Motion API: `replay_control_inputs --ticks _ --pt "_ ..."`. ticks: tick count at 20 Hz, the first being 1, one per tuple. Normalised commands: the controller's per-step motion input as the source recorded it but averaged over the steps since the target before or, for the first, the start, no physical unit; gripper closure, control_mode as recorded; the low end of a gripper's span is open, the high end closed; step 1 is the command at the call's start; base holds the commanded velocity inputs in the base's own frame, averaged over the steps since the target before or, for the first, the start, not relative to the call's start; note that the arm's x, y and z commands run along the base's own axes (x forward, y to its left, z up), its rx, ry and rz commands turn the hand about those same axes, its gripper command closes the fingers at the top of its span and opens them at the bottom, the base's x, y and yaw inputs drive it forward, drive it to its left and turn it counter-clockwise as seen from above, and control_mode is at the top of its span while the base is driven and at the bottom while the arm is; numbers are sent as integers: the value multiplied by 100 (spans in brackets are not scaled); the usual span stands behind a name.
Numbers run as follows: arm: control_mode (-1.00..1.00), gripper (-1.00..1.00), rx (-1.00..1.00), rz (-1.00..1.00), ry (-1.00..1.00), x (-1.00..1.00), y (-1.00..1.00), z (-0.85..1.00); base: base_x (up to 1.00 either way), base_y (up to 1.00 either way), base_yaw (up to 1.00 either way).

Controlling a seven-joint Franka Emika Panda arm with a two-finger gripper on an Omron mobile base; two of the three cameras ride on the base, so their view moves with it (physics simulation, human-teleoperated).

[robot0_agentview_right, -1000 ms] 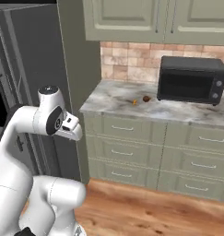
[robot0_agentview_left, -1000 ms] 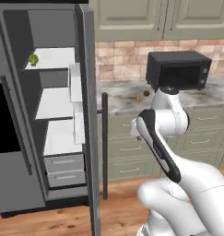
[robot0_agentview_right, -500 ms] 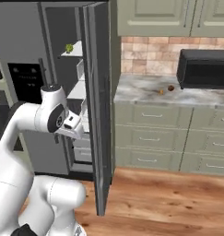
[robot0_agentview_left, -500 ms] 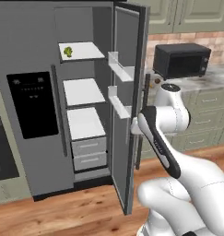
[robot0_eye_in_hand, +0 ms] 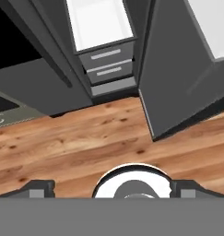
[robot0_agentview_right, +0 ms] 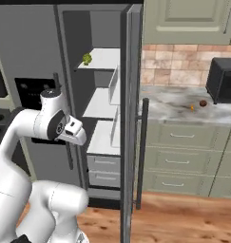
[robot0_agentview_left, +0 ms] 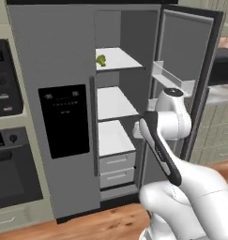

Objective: Open the fridge, remove the pear, broccoli, and shrimp, and place them on any counter.

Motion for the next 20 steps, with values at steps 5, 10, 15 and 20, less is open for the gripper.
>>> replay_control_inputs --ticks 5,10,15,20 --pt "100 -100 0 0 0 0 0 0 96 4 -5" --pt "100 -100 0 0 0 0 0 0 99 7 -3" --pt "100 -100 0 0 0 0 0 0 96 4 -1" --pt "100 -100 0 0 0 0 0 0 -58 9 -1"
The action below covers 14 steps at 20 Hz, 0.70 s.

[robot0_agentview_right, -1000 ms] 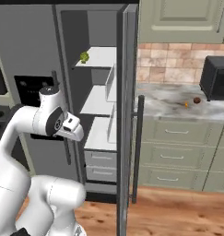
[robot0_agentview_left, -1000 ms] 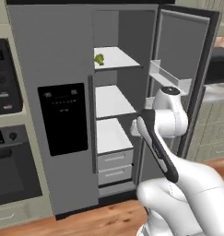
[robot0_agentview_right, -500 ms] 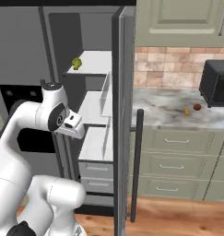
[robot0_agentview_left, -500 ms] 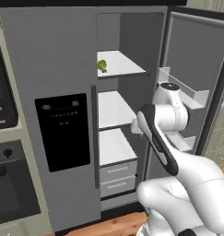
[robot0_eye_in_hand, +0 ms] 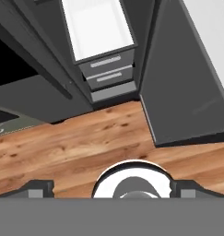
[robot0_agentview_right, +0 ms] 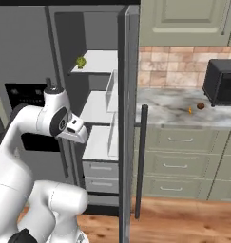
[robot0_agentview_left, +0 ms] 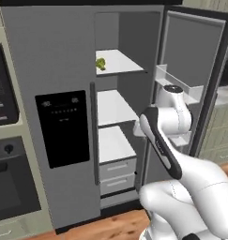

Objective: Open the fridge, remove the pear, broccoli, and shrimp, and place them on any counter.

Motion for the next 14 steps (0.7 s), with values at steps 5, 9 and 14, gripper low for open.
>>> replay_control_inputs --ticks 5,9,14 --pt "100 -100 0 0 0 0 0 0 -74 39 0" --pt "100 -100 0 0 0 0 0 0 53 74 -1" --pt "100 -100 0 0 0 0 0 0 100 15 -7"
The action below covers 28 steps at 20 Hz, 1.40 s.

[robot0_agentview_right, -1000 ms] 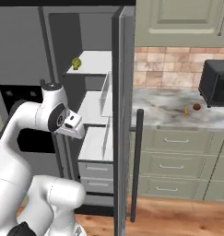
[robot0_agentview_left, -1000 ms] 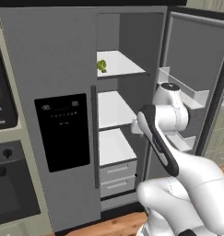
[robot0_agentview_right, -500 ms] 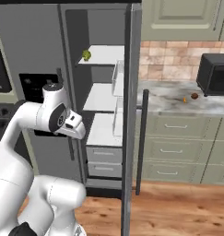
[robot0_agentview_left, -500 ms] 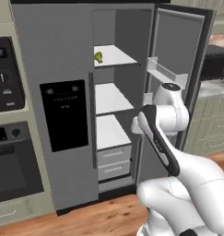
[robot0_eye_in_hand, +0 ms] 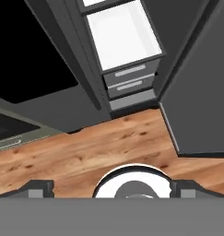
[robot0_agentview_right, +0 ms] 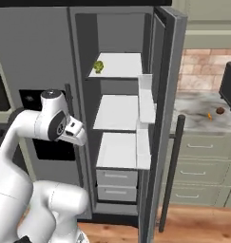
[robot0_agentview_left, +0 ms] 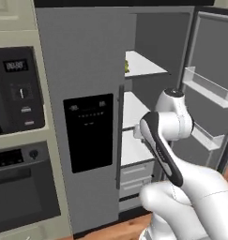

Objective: Open the fridge, remove the pear, broccoli, and shrimp, and place them on any counter.

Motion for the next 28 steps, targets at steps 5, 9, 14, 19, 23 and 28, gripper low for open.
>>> replay_control_inputs --ticks 5,9,14,19,23,28 --pt "100 -100 0 0 0 0 0 0 100 -56 -3" --pt "100 -100 0 0 0 0 0 0 90 -44 0" --pt "-100 -100 0 12 -14 36 0 46 12 -1 1" --pt "-100 -100 0 28 -39 37 -3 92 0 0 0" --pt "-100 -100 -1 20 -31 82 0 63 0 0 0" --pt "-100 -100 0 15 -17 90 4 40 0 0 0"
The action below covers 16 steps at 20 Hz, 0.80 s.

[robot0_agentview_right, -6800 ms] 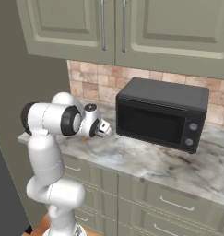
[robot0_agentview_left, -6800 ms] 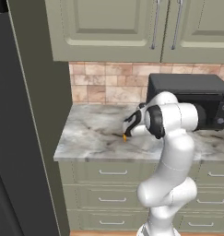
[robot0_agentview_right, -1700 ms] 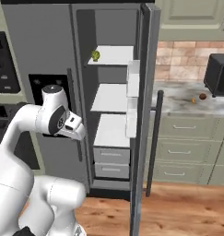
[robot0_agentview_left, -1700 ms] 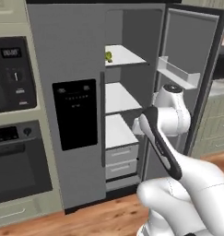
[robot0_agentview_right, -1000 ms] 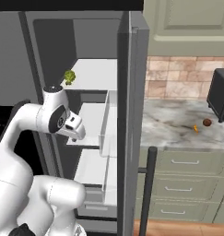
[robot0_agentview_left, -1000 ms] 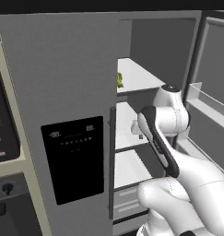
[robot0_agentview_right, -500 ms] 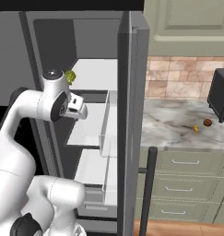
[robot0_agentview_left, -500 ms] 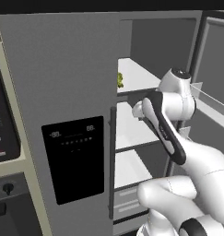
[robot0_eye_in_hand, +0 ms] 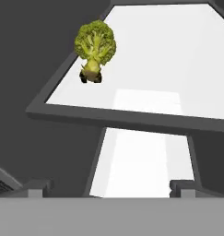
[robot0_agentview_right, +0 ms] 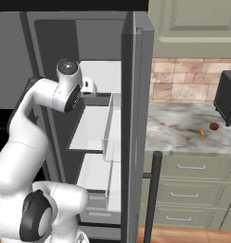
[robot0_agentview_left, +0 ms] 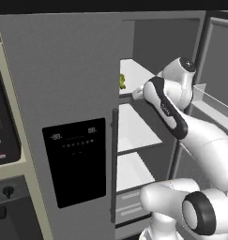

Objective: Open the fridge, remove the pear, broccoli, and shrimp, and place them on any counter.

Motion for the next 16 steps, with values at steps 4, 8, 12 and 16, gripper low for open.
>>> replay_control_inputs --ticks 4,8,12,16 --pt "-100 -100 0 0 -6 86 27 31 0 0 0" --pt "-100 -100 0 0 -1 78 32 14 0 0 0" --pt "-100 -100 0 0 0 58 14 0 0 0 0" --pt "-100 -100 0 0 0 42 10 0 0 0 0"
